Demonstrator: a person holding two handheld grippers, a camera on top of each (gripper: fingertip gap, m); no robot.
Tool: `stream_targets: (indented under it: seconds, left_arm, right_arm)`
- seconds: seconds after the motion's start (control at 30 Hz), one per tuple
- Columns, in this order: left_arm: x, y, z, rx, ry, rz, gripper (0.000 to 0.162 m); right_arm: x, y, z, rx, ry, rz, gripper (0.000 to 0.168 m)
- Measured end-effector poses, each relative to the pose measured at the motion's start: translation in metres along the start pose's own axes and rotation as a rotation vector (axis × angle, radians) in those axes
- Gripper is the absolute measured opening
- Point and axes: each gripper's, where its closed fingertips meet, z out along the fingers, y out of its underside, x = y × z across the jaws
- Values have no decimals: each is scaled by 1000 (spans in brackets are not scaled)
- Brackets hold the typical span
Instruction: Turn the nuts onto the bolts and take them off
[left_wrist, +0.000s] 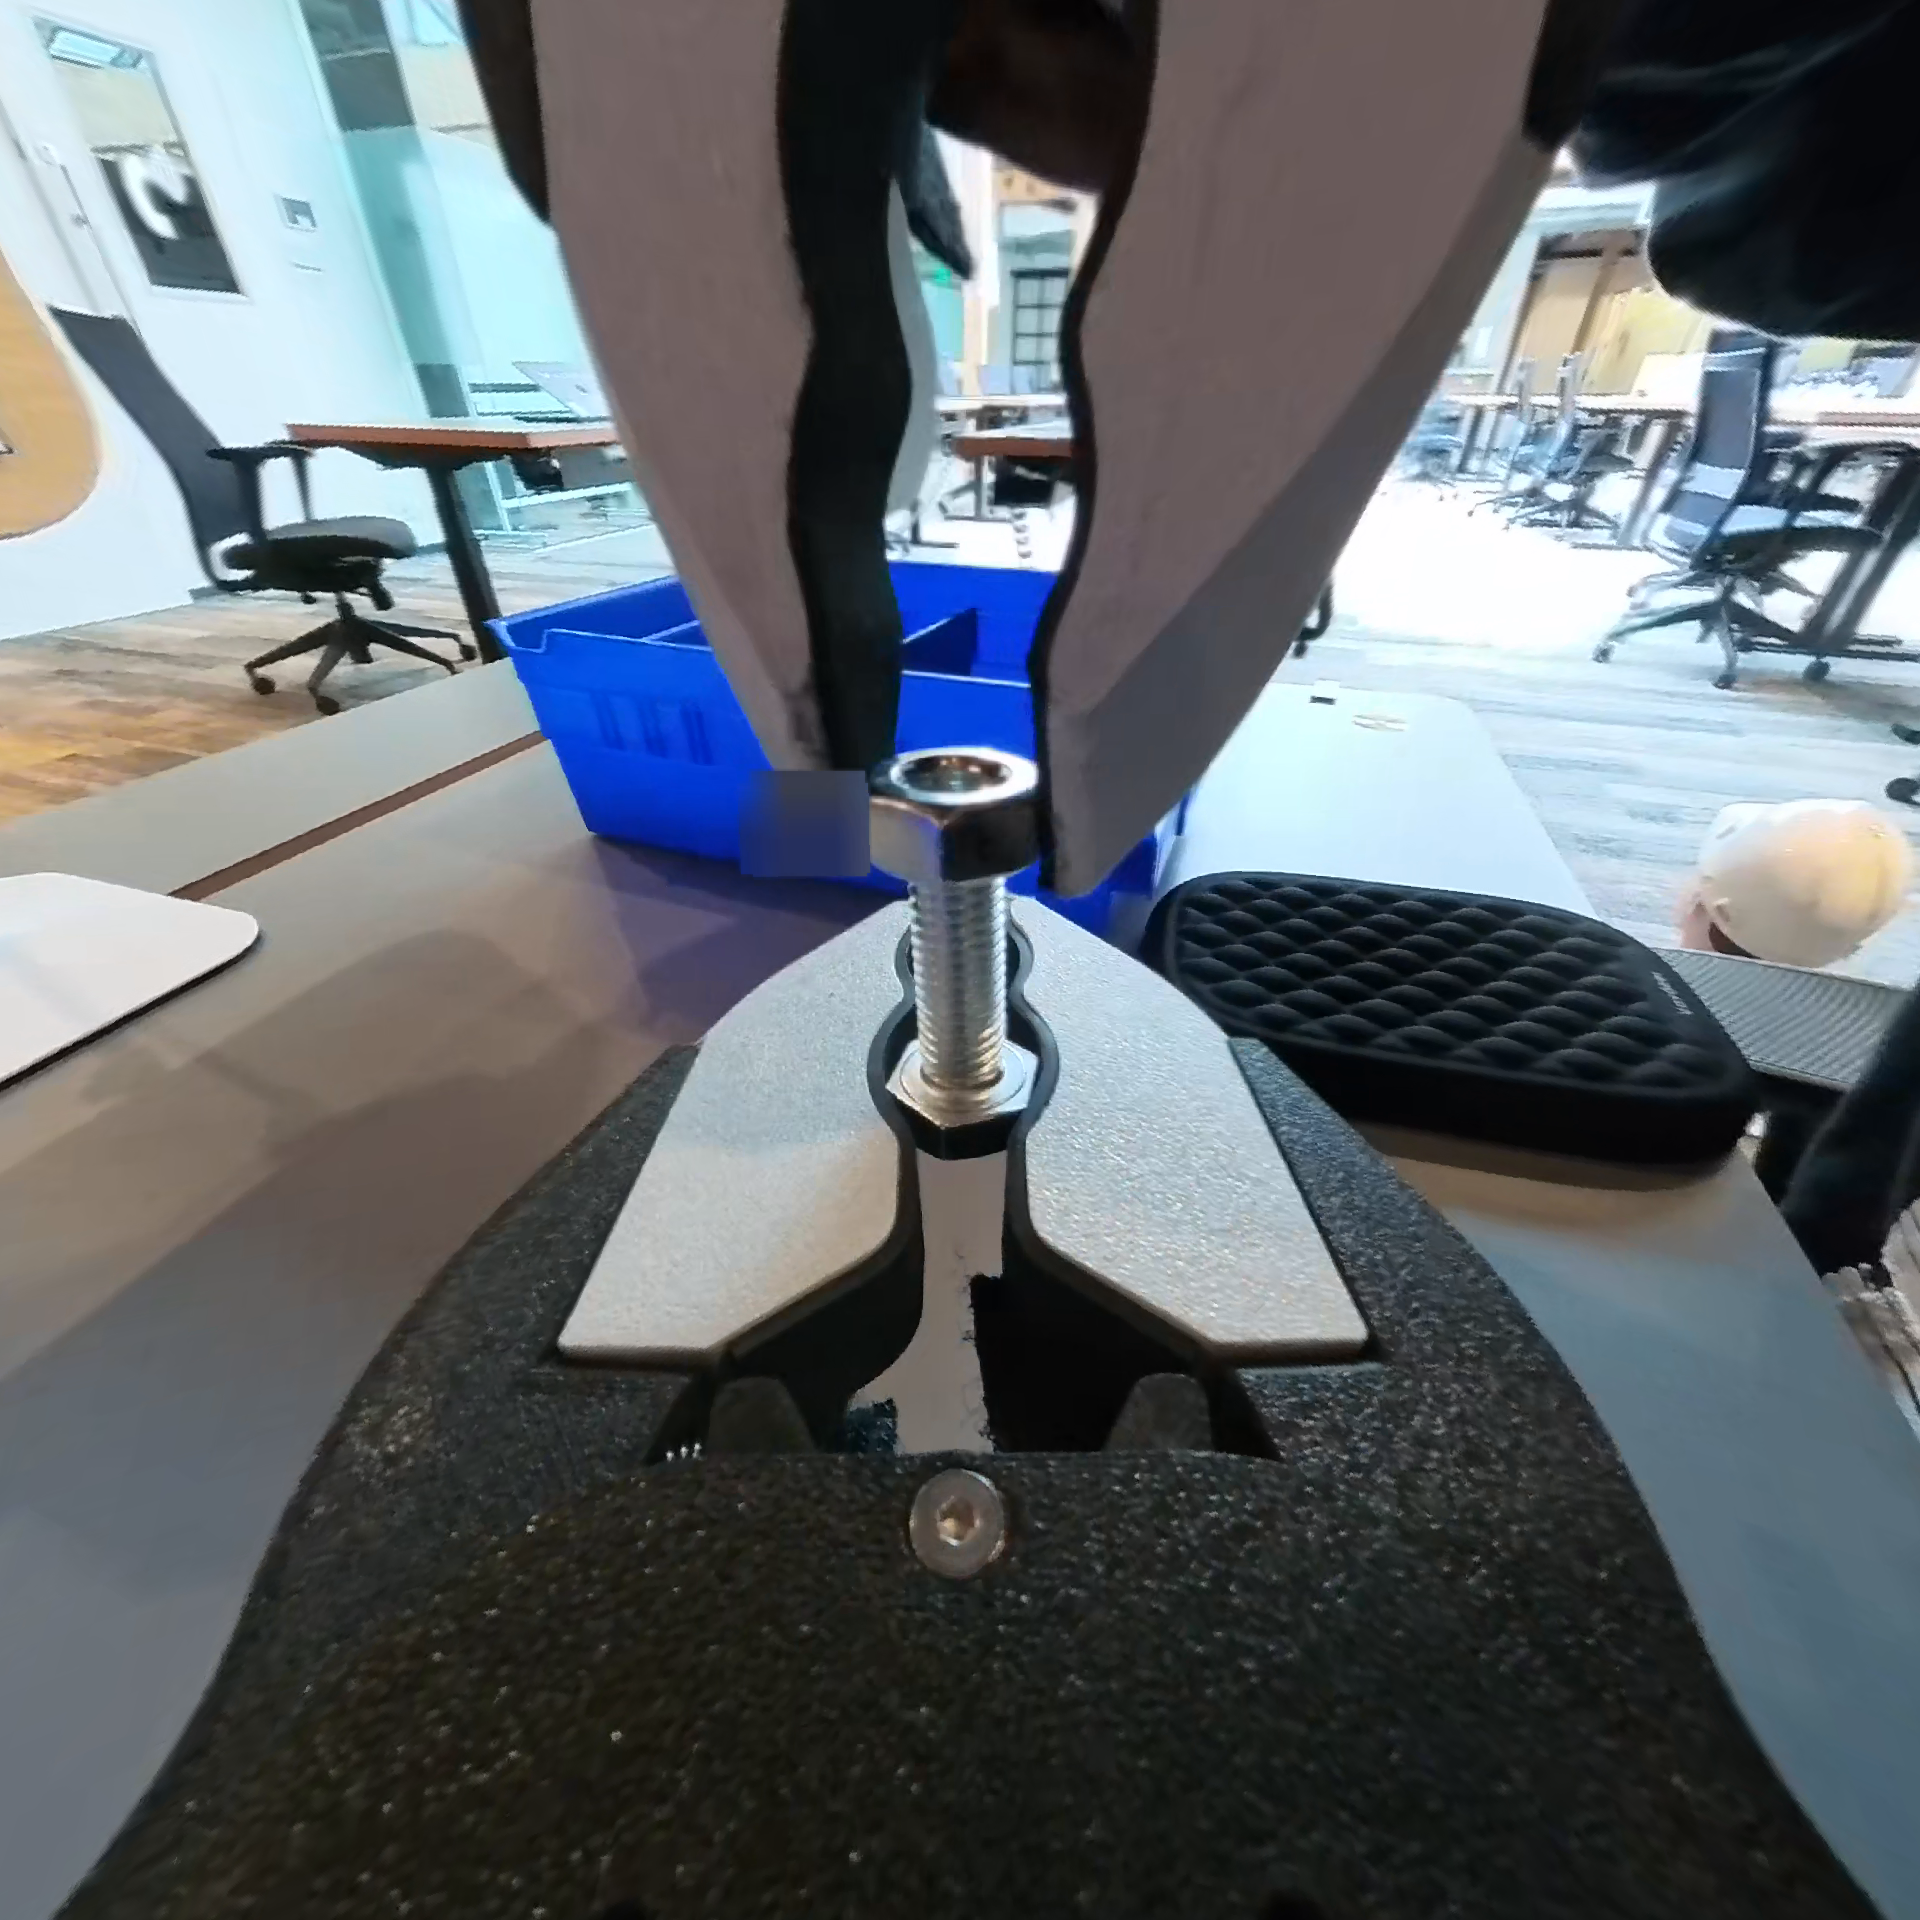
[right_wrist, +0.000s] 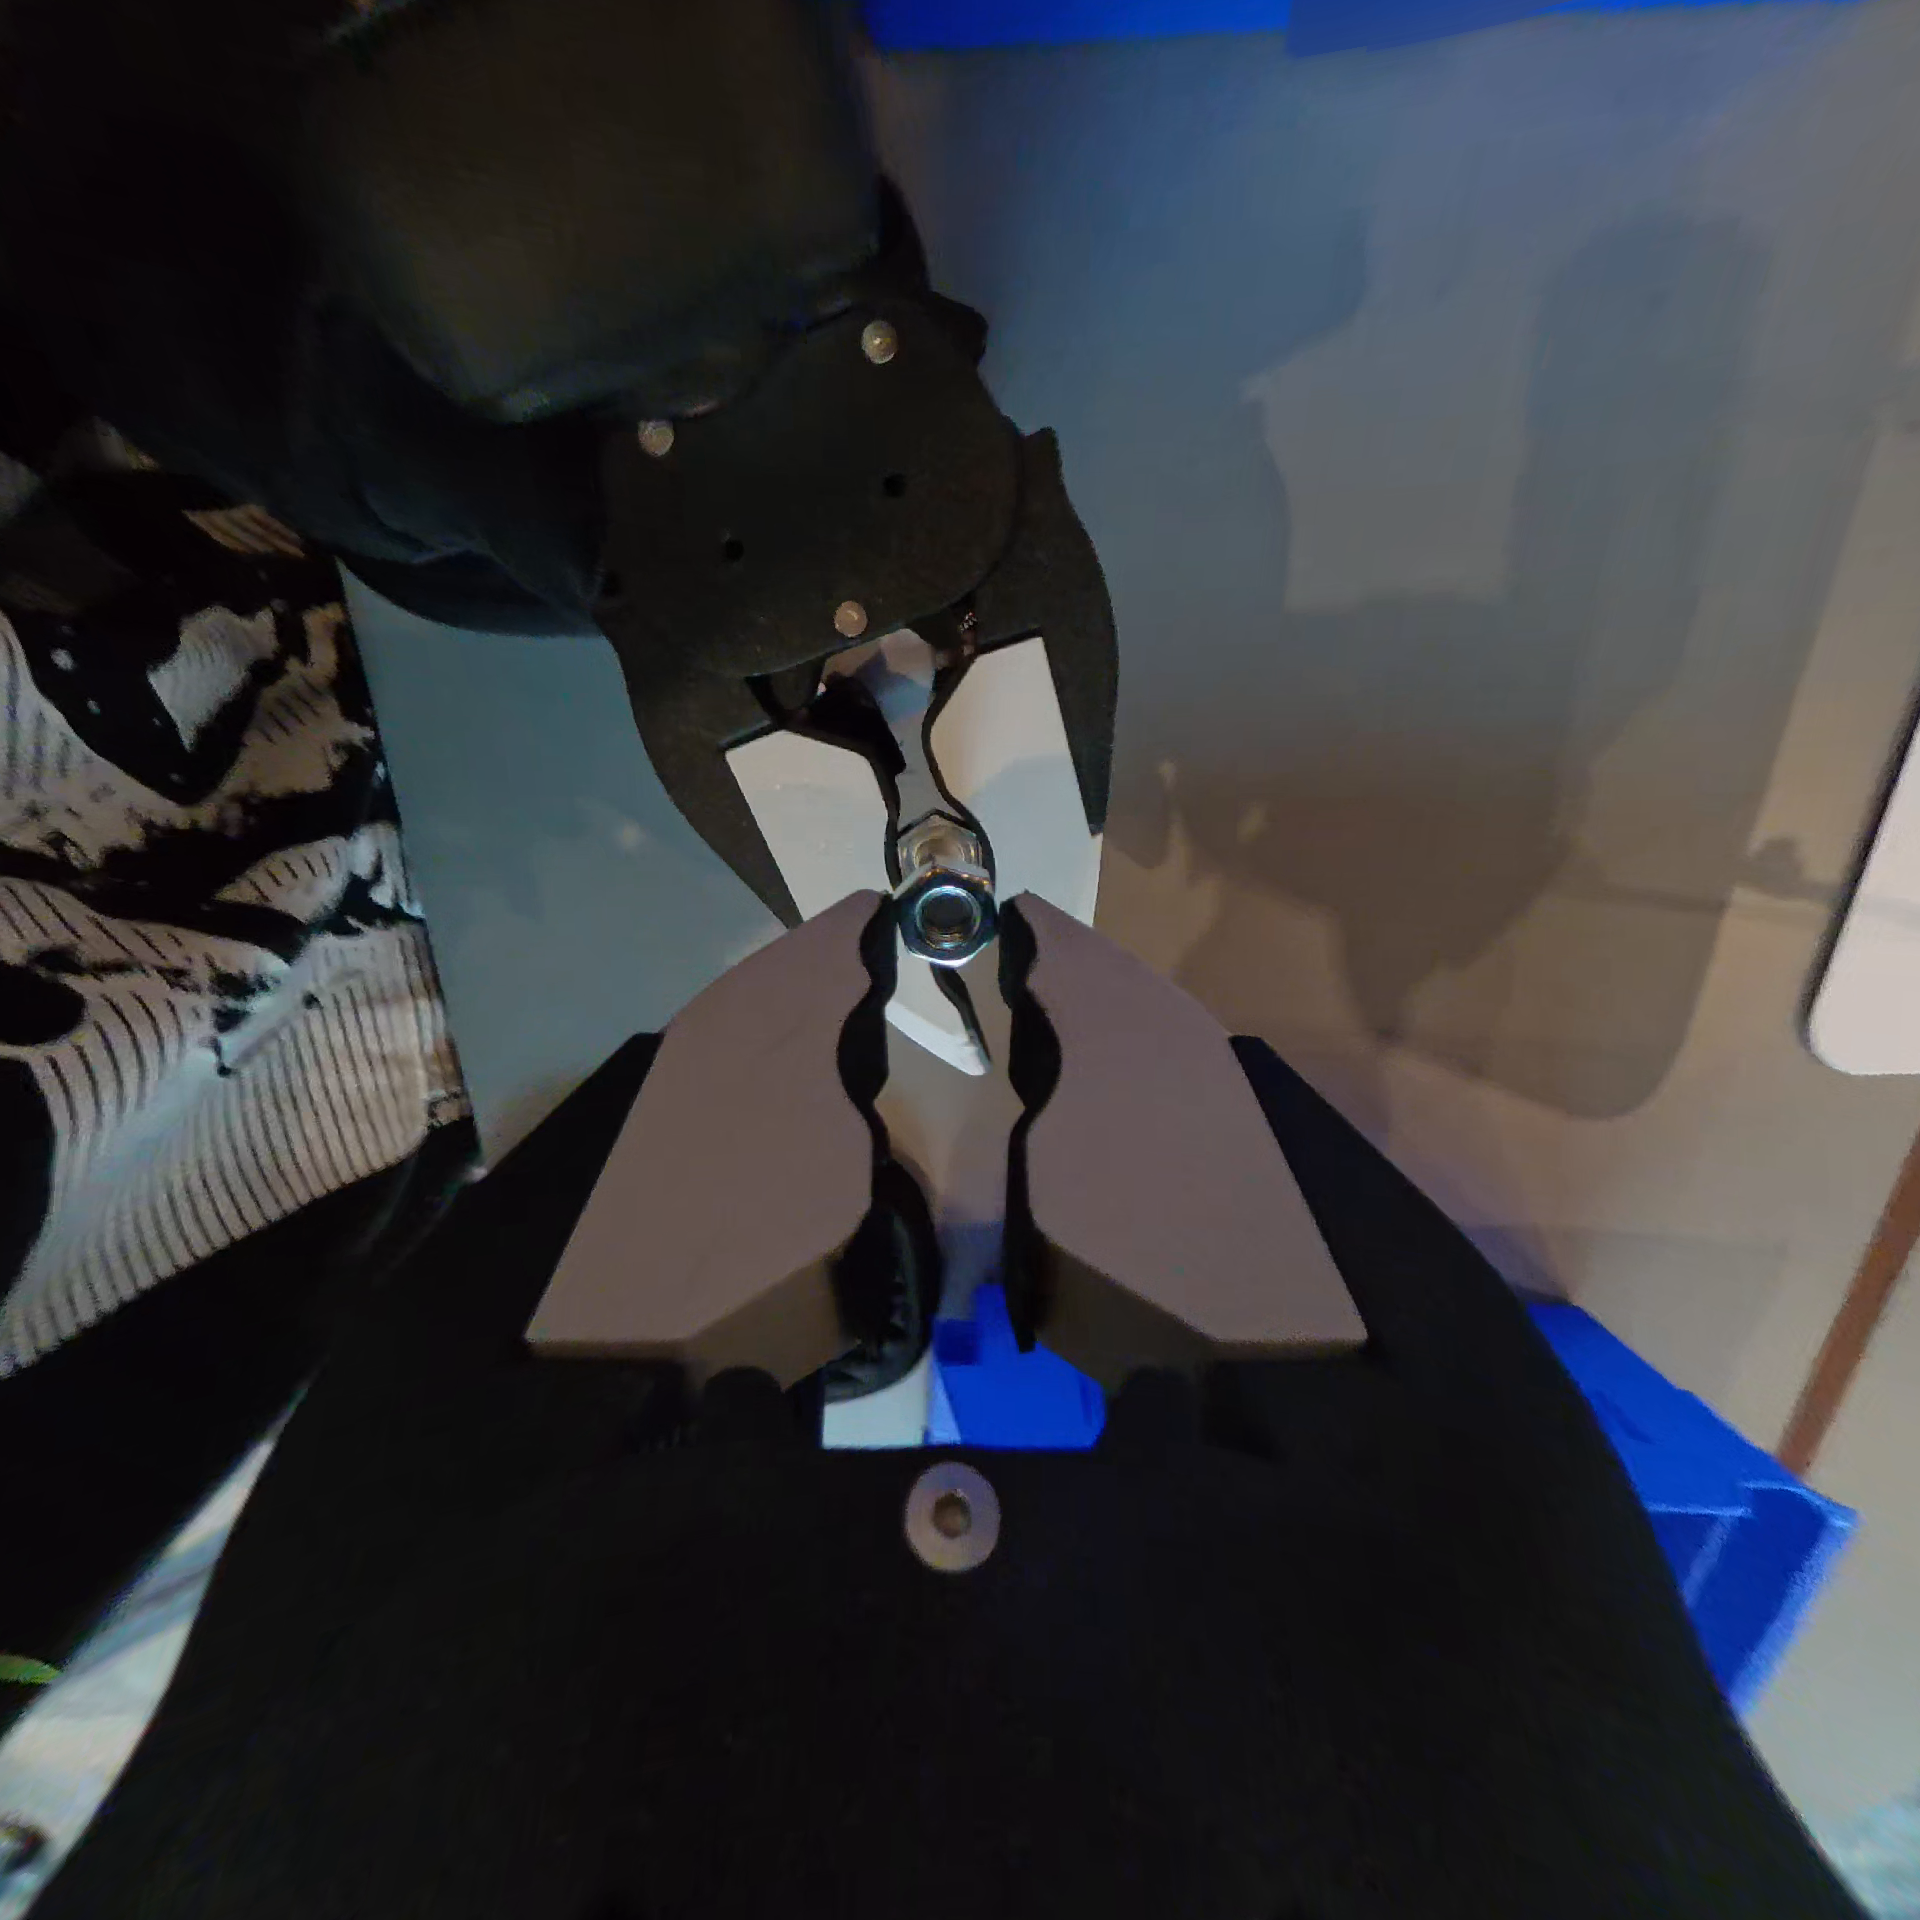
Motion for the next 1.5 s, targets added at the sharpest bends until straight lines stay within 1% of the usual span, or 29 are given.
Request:
stream_targets:
  seconds: [0.03,0.13,0.27,0.43,0.5,0.6,0.7,0.9,1.0,1.07,1.1,1.13,1.2,1.23,1.3,1.33,1.37,1.43,1.5]
  left_arm:
    - [2,0,0,-3,14,2,12]
    - [16,0,-1,-5,86,-5,11]
    - [41,-1,-2,6,269,-29,12]
    - [87,-2,-13,20,621,-77,12]
    - [101,-1,-18,14,732,-89,12]
    - [108,2,-22,1,797,-95,11]
    - [111,-2,-27,20,856,-128,11]
    - [116,-4,-29,26,923,-151,11]
    - [111,-3,-25,25,899,-145,11]
    - [105,-3,-20,32,834,-129,11]
    - [100,-4,-18,43,790,-124,11]
    - [91,-6,-15,59,730,-121,11]
    - [67,-9,-8,89,548,-102,11]
    - [53,-11,-5,104,451,-94,11]
    - [24,-13,-4,123,246,-66,11]
    - [12,-14,-5,126,170,-61,11]
    - [3,-14,-6,129,111,-60,11]
    - [-7,-12,-6,122,47,-63,11]
    - [-9,-10,-6,106,31,-55,11]
  right_arm:
    - [-2,0,0,-8,-2,-19,18]
    - [-6,3,0,-31,-7,-136,18]
    - [-18,8,-1,-79,-25,-426,17]
    - [-42,16,-1,-124,-59,-900,18]
    - [-51,18,0,-129,-71,-1070,17]
    - [-55,17,3,-126,-69,-1205,17]
    - [-57,14,2,-89,-51,-1312,17]
    - [-61,14,0,-56,-42,-1377,17]
    - [-58,15,1,-57,-41,-1355,18]
    - [-54,15,0,-71,-50,-1249,18]
    - [-50,12,-1,-67,-42,-1160,23]
    - [-42,8,-3,-61,-20,-1050,31]
    - [-21,6,-9,-67,12,-751,52]
    - [-10,7,-12,-69,13,-578,57]
    - [8,8,-14,-28,-2,-230,56]
    - [11,8,-14,1,-38,-89,52]
    - [13,6,-13,33,-75,9,49]
    - [17,3,-11,89,-86,87,44]
    - [19,2,-8,103,-70,94,44]
